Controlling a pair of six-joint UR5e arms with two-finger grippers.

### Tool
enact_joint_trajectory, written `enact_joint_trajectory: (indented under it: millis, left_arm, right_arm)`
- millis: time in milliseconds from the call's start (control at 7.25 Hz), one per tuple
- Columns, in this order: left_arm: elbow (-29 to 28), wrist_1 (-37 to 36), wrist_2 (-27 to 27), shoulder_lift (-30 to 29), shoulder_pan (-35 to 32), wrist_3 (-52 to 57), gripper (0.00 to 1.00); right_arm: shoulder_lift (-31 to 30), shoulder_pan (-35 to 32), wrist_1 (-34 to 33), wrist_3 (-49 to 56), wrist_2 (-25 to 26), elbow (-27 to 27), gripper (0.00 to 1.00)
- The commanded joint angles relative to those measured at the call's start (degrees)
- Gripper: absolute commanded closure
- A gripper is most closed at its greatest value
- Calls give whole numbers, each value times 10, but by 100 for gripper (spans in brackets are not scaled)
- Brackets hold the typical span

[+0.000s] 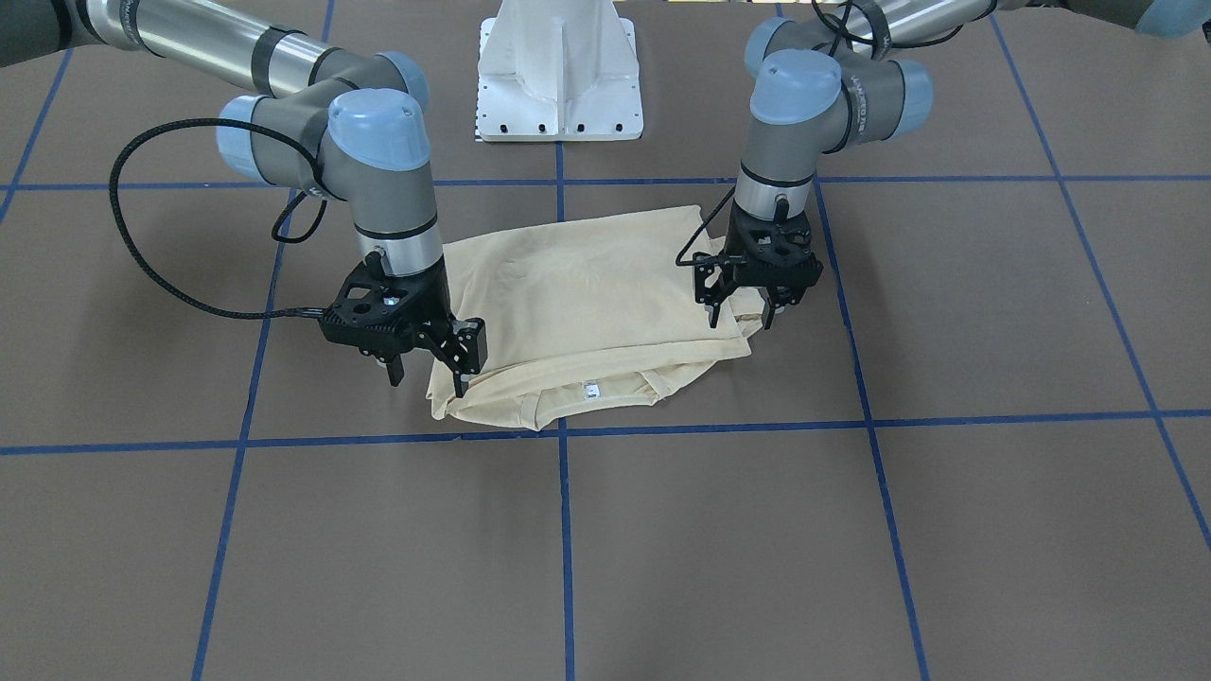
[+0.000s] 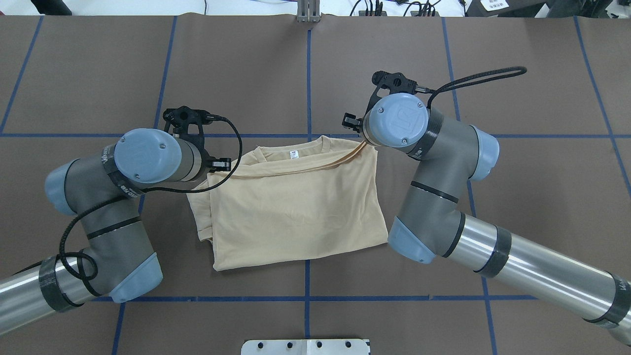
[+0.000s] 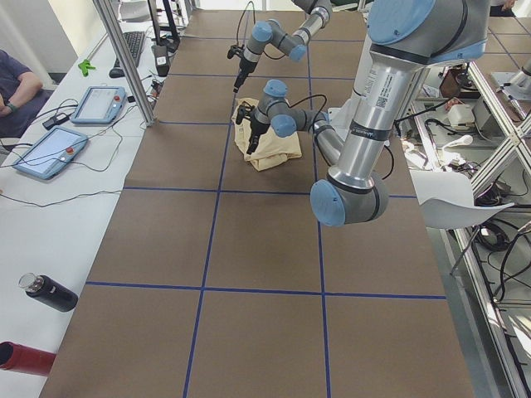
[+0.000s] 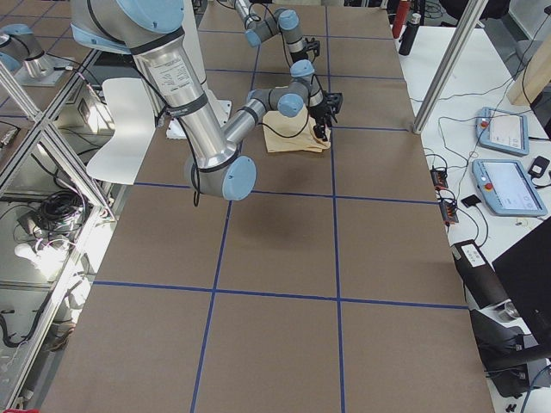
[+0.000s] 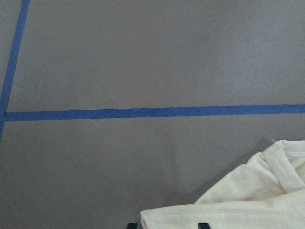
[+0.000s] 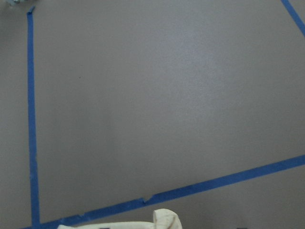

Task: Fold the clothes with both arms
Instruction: 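Release the hem and draw both grippers back from the folded shirt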

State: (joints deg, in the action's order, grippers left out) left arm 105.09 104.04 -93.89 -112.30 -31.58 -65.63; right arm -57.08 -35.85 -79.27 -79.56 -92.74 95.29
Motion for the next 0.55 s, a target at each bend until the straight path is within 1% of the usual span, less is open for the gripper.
enact_joint_trajectory:
  millis: [0, 138, 276, 414]
  left_arm:
    - [57, 19, -23, 47, 45, -75, 0]
    - [62, 20, -8, 53, 89, -126, 0]
    - [61, 20, 6, 53, 121, -146, 0]
    - [61, 20, 8, 54, 142, -160, 2]
  right_arm:
    - [-74, -11, 3, 63, -21, 79, 0]
    - [-77, -11, 3, 63, -20, 81, 0]
    - [-77, -12, 3, 63, -20, 81, 0]
    - [-77, -11, 3, 63, -20, 81, 0]
